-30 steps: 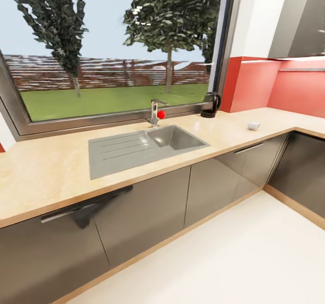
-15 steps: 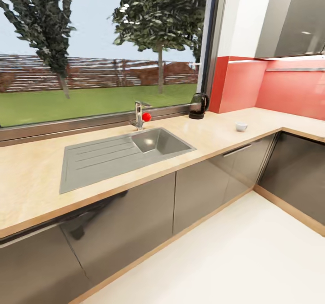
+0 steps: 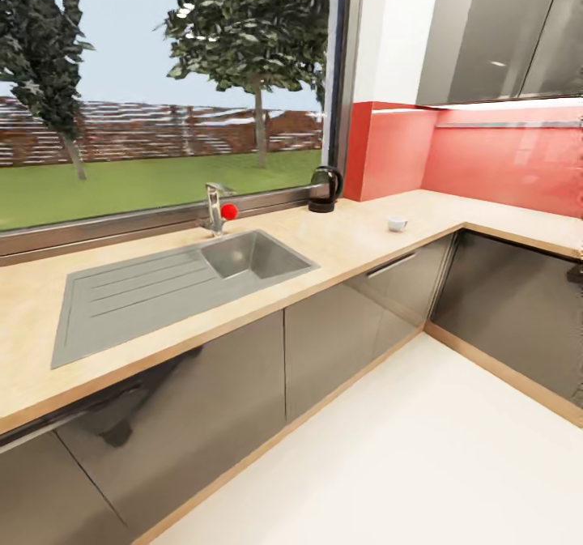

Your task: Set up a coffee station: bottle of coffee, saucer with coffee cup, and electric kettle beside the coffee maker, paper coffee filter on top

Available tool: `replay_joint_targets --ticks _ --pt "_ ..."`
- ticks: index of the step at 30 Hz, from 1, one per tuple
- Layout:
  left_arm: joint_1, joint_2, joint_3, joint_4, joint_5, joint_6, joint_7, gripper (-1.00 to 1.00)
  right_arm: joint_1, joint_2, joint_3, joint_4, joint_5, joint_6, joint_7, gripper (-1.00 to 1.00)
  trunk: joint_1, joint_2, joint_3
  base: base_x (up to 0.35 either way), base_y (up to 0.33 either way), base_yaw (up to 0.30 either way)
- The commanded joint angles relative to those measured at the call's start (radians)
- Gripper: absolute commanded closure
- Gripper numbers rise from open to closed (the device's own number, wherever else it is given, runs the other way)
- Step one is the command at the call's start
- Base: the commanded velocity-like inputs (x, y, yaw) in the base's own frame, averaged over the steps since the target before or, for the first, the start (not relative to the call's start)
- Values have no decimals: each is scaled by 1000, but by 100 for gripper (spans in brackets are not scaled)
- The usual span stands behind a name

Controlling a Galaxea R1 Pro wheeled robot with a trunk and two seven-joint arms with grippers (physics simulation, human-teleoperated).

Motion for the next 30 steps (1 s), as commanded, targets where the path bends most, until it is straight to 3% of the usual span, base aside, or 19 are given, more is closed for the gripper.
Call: replay_joint_targets --ticks 1,9,20,30 --pt "-1 0 7 0 -6 3 -4 -100 -1 1 6 4 -11 -6 7 -100 0 0 -1 141 -200 -53" --pt "-1 0 4 0 -6 3 -4 -100 -1 1 6 4 -11 -6 7 -100 0 0 -1 165 -235 -76" --pt "-1 0 3 0 -6 3 -4 -100 -1 1 6 4 -11 -6 7 -100 0 0 -1 175 -253 -240" --pt "-1 0 7 0 -6 3 -4 -100 -1 1 6 4 -11 -6 7 -100 0 0 -1 36 -41 -250"
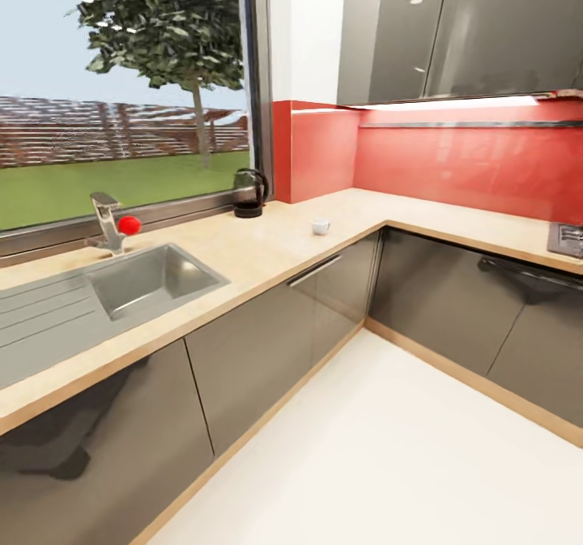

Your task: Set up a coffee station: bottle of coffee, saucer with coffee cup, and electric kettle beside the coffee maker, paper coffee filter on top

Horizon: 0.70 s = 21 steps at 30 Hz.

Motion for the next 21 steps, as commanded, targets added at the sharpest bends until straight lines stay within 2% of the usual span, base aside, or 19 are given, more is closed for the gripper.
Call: replay_joint_targets --ticks 1,6,15,21 --pt "0 0 7 0 -6 3 -3 -100 -2 0 7 4 -11 -6 7 -100 0 0 -1 20 -3 -175" --pt "0 0 1 0 -6 2 -3 -100 -2 0 7 4 -11 -6 7 -100 0 0 -1 171 -44 -57" --pt "0 0 1 0 -6 2 -3 -100 -2 0 7 4 -11 -6 7 -100 0 0 -1 266 -173 -10" --pt "0 -1 2 0 -6 2 -3 -100 -2 0 7 4 -11 -6 7 -100 0 0 -1 265 -195 -187"
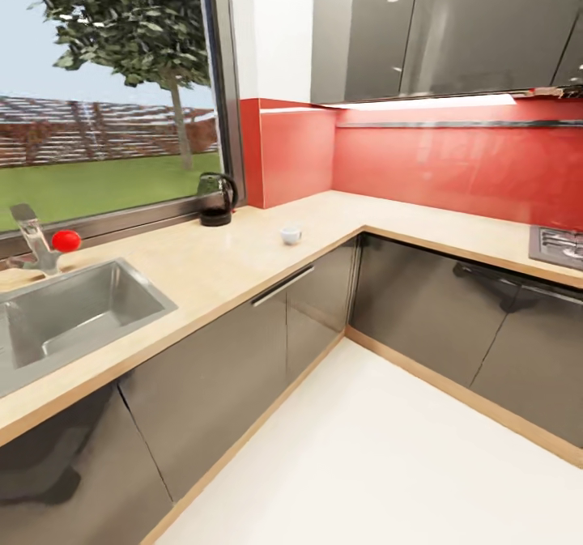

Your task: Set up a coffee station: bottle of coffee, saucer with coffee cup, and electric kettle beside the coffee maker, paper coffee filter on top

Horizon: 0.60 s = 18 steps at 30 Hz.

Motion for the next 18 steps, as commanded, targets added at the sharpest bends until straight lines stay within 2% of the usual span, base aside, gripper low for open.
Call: replay_joint_targets --ticks 1,18 --pt "0 0 8 0 -6 3 -4 -100 -2 1 7 4 -11 -6 7 -100 0 0 -1 261 -199 -251" --pt "0 0 8 0 -6 3 -4 -100 -2 1 7 4 -11 -6 7 -100 0 0 -1 240 -215 -261"
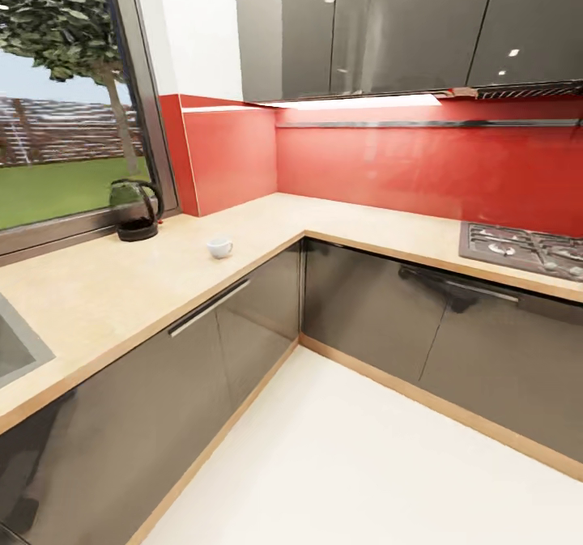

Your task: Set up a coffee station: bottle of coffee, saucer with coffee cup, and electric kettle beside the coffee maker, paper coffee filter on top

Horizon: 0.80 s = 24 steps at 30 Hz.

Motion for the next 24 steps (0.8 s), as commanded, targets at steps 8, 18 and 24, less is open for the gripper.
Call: replay_joint_targets --ticks 8,18,24 --pt "0 0 7 0 -6 3 -4 -100 -2 1 7 4 -11 -6 7 -100 0 0 -1 235 -220 -116" --pt "0 0 6 0 -6 3 -4 -100 -2 1 7 4 -11 -6 7 -100 0 0 -1 232 -226 -3" --pt "0 -5 6 0 -6 3 -4 -100 -2 1 7 4 -11 -6 7 -100 0 0 -1 226 -231 16"
